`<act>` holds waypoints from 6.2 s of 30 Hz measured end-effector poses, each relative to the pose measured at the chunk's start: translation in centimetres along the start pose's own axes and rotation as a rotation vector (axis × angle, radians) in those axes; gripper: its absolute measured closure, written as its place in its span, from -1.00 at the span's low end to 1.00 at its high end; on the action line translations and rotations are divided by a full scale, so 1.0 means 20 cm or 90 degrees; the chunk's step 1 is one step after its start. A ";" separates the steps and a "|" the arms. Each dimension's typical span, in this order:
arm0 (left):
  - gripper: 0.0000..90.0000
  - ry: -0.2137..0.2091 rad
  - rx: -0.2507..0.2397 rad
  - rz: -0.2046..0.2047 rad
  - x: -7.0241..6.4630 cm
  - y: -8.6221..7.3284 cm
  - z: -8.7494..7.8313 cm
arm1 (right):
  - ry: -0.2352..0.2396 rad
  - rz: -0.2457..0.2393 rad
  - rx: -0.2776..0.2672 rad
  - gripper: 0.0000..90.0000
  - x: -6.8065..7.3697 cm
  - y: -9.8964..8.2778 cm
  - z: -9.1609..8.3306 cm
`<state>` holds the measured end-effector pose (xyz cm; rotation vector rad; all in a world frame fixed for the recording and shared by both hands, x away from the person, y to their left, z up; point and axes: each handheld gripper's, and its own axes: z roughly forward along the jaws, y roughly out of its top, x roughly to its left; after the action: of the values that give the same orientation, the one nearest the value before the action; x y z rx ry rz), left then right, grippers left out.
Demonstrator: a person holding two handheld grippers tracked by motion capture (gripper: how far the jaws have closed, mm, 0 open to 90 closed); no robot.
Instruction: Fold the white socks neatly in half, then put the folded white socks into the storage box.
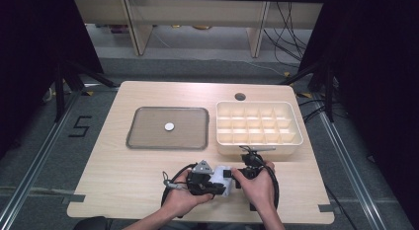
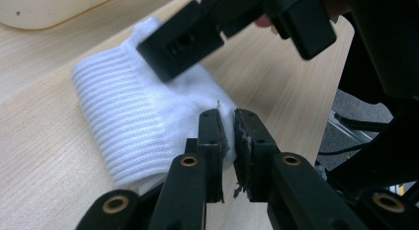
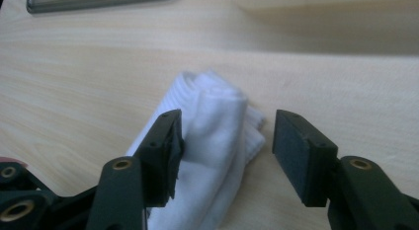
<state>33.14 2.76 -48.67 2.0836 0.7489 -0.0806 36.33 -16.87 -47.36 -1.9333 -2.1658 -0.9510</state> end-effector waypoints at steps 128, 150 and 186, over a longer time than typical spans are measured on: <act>-0.04 0.176 -0.229 -0.036 0.31 -0.26 -0.30 | 0.005 -0.127 -0.234 0.59 0.07 0.41 -0.28; -0.04 0.177 -0.220 -0.034 0.31 -0.27 -0.30 | -0.085 -0.168 -0.146 0.58 0.05 0.60 -0.07; -0.05 0.163 -0.222 -0.047 0.31 -0.26 -0.29 | -0.147 -0.131 -0.068 0.09 0.08 0.62 0.06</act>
<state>34.13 12.52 -51.04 1.7511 0.9223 0.2628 47.90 -14.83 -42.86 -1.9853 -2.5339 -0.9302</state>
